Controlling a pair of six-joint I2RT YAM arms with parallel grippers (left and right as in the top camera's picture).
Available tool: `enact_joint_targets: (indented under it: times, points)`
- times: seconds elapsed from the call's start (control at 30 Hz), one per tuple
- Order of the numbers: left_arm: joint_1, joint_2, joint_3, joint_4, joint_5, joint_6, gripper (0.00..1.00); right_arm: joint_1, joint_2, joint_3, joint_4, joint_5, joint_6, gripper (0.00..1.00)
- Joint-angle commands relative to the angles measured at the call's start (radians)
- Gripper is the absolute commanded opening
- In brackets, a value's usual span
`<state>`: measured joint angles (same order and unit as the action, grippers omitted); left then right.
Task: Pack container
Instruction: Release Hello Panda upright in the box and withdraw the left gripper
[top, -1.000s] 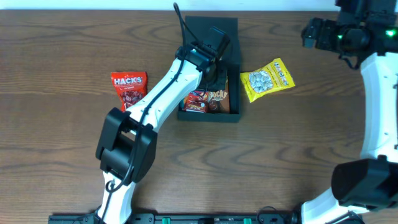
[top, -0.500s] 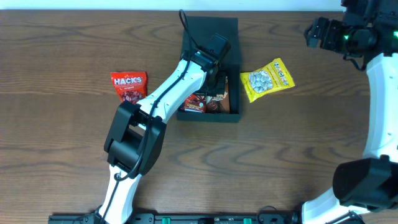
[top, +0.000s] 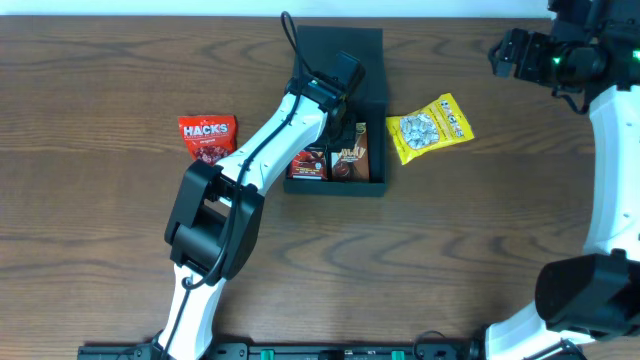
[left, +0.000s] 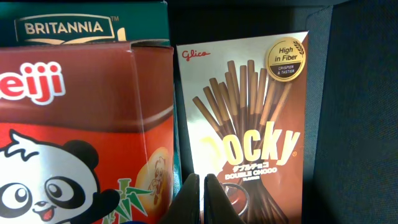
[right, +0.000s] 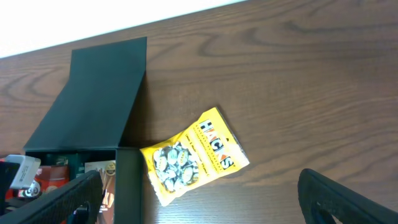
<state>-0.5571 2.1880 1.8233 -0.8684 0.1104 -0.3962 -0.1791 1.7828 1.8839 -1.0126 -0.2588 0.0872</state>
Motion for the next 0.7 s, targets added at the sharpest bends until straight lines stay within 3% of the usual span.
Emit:
enact_joint_targets:
  times: [0.0, 0.13, 0.33, 0.43, 0.6, 0.67]
  points:
    - [0.025, 0.011, 0.004, -0.010, -0.020, -0.001, 0.06, -0.005, -0.011, 0.014, -0.001, -0.011, 0.002, 0.99]
    - [0.025, -0.014, 0.030, -0.010, 0.029, 0.000, 0.06, -0.005, -0.011, 0.014, -0.001, -0.011, 0.002, 0.99]
    - [0.034, -0.138, 0.099, -0.010, -0.018, 0.000, 0.06, -0.005, -0.011, 0.014, -0.001, -0.011, 0.002, 0.99]
    - [0.043, -0.220, 0.109, -0.013, -0.100, -0.002, 0.06, -0.005, -0.011, 0.014, -0.002, -0.011, 0.002, 0.99]
    - [0.104, -0.330, 0.109, -0.153, -0.420, -0.134, 0.06, -0.005, -0.011, 0.014, -0.002, -0.011, 0.001, 0.99]
    - [0.158, -0.333, 0.109, -0.229, -0.426, -0.135, 0.06, -0.005, -0.011, 0.014, -0.001, -0.011, 0.001, 0.99]
